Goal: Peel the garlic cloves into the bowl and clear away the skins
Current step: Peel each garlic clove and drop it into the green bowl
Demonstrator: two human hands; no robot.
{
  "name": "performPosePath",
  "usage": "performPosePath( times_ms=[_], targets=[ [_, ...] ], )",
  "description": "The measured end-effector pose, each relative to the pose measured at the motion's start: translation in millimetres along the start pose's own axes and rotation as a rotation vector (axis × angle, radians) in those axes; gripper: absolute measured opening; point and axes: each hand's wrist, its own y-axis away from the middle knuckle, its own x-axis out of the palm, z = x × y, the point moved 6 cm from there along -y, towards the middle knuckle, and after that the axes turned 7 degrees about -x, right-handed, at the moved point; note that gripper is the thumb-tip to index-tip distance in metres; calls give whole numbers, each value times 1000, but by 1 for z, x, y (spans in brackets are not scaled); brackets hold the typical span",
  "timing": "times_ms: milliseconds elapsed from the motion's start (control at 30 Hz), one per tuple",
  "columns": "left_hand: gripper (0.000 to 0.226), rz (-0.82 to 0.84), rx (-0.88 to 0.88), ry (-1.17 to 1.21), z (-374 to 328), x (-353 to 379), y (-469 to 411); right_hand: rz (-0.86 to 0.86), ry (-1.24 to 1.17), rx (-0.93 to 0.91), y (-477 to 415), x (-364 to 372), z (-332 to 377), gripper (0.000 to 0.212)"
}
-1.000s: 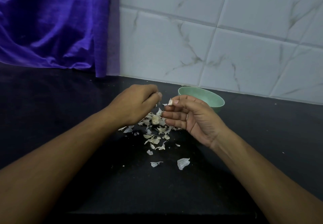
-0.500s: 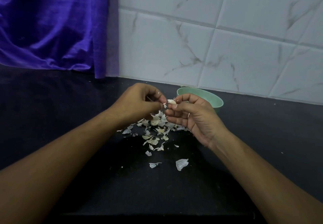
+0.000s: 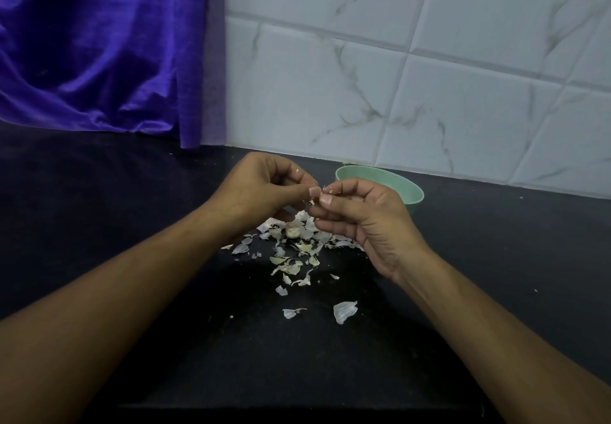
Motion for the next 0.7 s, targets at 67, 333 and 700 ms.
performPosePath(
  times_ms=[67, 333, 700],
  targets=[
    [10, 3, 5, 5, 0, 1, 0, -19, 9, -1, 0, -2, 1, 15],
    [9, 10, -6, -2, -1, 2, 2, -11, 102, -63, 2, -2, 6, 14],
    [11, -9, 25, 17, -3, 5, 3, -3, 102, -78, 3, 1, 4, 14]
  ],
)
